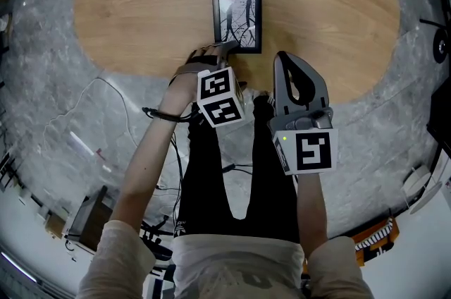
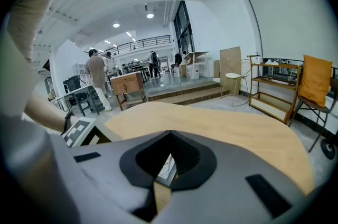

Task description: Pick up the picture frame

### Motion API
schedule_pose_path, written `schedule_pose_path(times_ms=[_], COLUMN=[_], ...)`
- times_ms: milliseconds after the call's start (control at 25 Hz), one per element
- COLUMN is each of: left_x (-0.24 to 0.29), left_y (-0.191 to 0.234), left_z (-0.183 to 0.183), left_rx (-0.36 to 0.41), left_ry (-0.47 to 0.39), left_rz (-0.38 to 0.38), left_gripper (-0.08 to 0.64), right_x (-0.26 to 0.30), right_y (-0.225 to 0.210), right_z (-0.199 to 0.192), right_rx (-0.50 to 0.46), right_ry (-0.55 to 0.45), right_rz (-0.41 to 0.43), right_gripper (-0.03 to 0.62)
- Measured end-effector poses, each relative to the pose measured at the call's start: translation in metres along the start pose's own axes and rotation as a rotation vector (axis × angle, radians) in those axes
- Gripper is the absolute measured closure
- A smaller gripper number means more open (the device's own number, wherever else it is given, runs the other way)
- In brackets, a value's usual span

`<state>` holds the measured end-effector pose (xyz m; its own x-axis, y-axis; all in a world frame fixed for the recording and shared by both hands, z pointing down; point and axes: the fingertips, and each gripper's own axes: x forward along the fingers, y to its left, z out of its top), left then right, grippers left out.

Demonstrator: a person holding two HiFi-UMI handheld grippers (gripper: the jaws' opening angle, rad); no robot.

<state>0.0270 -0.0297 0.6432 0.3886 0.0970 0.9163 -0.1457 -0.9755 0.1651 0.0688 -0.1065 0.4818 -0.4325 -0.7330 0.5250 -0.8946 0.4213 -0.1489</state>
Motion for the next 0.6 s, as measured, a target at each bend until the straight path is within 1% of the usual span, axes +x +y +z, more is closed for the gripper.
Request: schedule_pose_path(times_ms=[160, 240, 360, 480, 600], left_x=[0.003, 0.004, 0.005, 0.005, 0.004], left_y=[-0.008, -0.014, -0.025, -0.036, -0.056], left_z=[-0.007, -0.012, -0.016, -0.021, -0.038], left_rx=[0.070, 0.091, 0.093, 0.090, 0.085], left_ry=[0.014, 0.021, 0.016, 0.006, 0.014], left_rz=[0.042, 0.056, 0.055, 0.074, 0.098], left_gripper=[0.170, 0.170, 0.170, 0.170, 0.171], right_x=[0.001, 0.002, 0.005, 0.006, 0.000], right_y=[0.002, 0.003, 0.003, 0.004, 0.017], right_z=[0.000, -0.001, -0.001, -0.001, -0.009], right_rx=[-0.009, -0.010, -0.004, -0.002, 0.010], right_ry=[-0.008, -0.006, -0.001, -0.002, -0.004], right_rz=[0.006, 0.008, 0.011, 0.016, 0.015], right_gripper=[0.588, 0.588, 0.588, 0.588, 0.588])
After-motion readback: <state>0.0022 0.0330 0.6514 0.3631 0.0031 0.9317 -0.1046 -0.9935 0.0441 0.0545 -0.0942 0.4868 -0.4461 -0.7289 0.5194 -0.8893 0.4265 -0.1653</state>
